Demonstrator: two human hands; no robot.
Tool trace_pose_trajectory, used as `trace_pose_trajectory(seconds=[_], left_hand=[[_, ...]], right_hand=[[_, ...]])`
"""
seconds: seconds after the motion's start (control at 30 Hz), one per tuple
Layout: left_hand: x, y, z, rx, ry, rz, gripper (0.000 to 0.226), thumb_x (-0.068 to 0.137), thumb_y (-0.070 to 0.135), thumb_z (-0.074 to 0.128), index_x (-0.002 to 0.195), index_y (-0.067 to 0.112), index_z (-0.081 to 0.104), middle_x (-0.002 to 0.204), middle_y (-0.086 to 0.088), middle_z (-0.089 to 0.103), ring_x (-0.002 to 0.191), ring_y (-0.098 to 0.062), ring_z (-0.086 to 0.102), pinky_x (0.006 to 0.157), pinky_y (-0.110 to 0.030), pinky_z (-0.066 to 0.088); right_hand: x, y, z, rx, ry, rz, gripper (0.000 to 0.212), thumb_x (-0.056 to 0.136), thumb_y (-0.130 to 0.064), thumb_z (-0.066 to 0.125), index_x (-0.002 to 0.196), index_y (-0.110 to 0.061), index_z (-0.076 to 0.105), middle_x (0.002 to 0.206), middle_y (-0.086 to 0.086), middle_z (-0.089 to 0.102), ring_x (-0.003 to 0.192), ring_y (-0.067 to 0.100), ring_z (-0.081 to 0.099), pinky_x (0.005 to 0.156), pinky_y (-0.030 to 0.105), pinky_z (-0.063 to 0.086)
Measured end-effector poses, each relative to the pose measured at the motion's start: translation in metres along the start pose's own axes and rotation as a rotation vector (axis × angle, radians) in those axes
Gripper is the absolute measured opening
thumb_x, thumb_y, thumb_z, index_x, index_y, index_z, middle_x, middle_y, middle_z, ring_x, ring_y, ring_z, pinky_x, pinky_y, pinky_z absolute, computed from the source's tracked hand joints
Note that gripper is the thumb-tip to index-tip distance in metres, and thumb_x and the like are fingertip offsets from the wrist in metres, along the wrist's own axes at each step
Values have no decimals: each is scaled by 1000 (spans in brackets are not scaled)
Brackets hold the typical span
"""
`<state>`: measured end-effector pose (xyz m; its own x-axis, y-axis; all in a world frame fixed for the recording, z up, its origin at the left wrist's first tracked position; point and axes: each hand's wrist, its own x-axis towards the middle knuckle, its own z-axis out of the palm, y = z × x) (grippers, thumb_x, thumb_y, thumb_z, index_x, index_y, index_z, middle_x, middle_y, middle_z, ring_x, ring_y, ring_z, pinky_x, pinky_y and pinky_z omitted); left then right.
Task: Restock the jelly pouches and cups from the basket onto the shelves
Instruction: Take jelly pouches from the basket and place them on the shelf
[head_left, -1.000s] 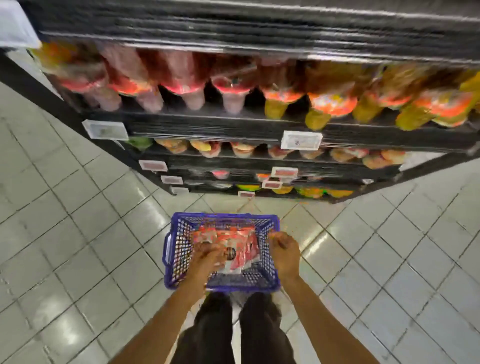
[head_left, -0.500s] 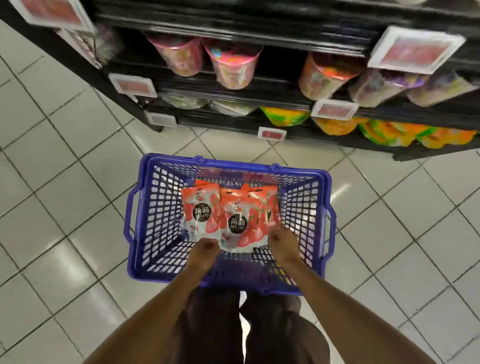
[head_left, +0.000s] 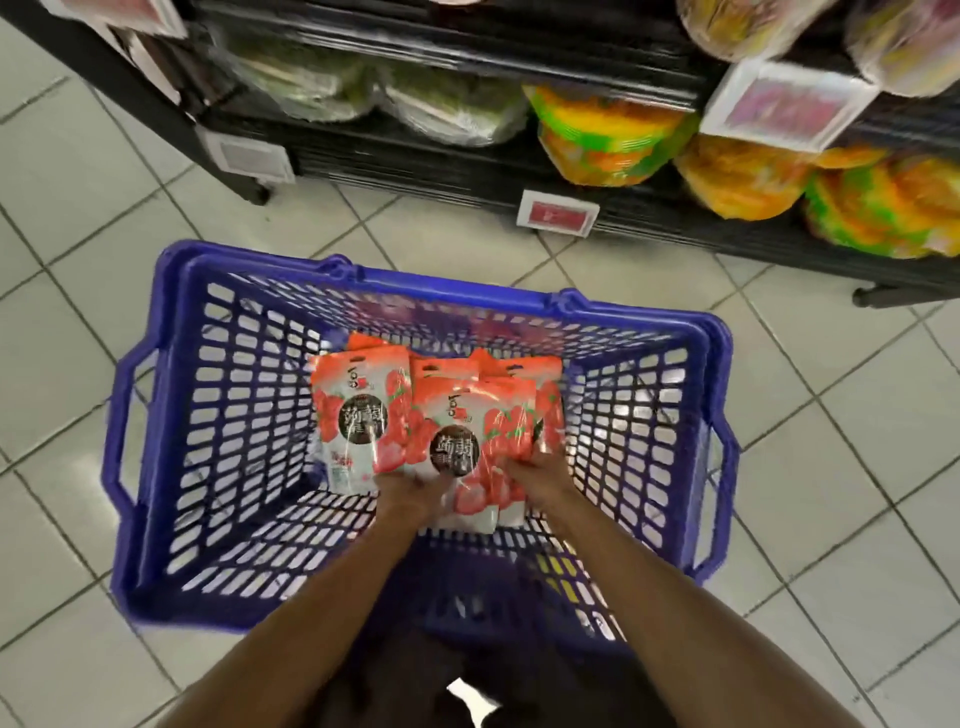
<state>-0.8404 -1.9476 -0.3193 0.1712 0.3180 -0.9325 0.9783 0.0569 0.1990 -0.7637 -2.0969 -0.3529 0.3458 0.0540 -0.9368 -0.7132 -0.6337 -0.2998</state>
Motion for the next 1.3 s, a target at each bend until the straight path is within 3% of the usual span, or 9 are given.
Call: trace_pose_trajectory(seconds=[0.1,0.23,0.33,0.43,0.63,0.77,0.87,1.03,1.3], left_hand=[[-14,3,-4,17,-29,-2,64,85,38,73,132,3,48,126,-12,62,116,-28,60,99,-36,48],[-68,18,-22,-65,-83,44,55,79,35,80,123,10,57,93,-4,67,77,-17,61,64,-26,50],[-123,38,-48,-129,-106,114,29,78,33,81,93,28,57,70,14,67,69,-5,59,60,-20,43],[-195,66,-83,-185,-93,186,46,78,28,81,114,28,52,100,-3,70,97,-16,65,81,-34,54],[-371,128,-165,-363,-98,365,31,84,19,75,103,36,58,73,20,70,73,-1,60,59,-20,47],[-489,166,-213,-423,-121,545,37,84,14,73,115,30,60,91,16,75,83,1,69,66,-14,54],[-562,191,-244,-438,-135,667,66,74,21,81,134,19,53,123,-7,66,114,-20,62,96,-37,51],[-643,232,-273,-418,-175,952,54,81,24,76,129,35,54,124,11,65,106,-1,62,75,-12,47],[-725,277,-276,-381,-159,1231,45,68,24,88,105,38,67,100,10,76,86,-4,72,64,-14,53]], right_hand=[[-19,5,-11,127,7,-19,12,92,-20,66,97,-10,70,98,8,71,85,17,67,78,29,53],[-84,-1,-30,397,18,-73,12,98,-19,56,101,-14,67,76,-7,71,73,15,63,67,28,52],[-150,-22,-49,527,60,-72,25,97,-34,56,108,-15,69,94,2,76,92,23,69,86,38,54],[-224,-54,-75,705,95,-54,42,91,-48,58,117,-16,65,109,7,72,106,27,65,100,48,48],[-412,-139,-127,750,124,-306,35,74,-45,70,54,-21,55,48,-7,47,46,8,45,60,29,37],[-527,-182,-148,646,114,-480,38,63,-37,83,73,-11,57,62,8,47,61,19,47,66,33,41],[-596,-208,-162,648,159,-589,55,60,-33,89,83,8,61,72,12,53,68,23,50,65,33,43],[-688,-247,-181,721,227,-778,64,78,-18,81,106,26,45,92,50,48,75,40,55,74,39,40],[-775,-271,-221,728,481,-963,53,62,-39,88,93,-5,62,70,8,67,65,23,60,61,41,52]])
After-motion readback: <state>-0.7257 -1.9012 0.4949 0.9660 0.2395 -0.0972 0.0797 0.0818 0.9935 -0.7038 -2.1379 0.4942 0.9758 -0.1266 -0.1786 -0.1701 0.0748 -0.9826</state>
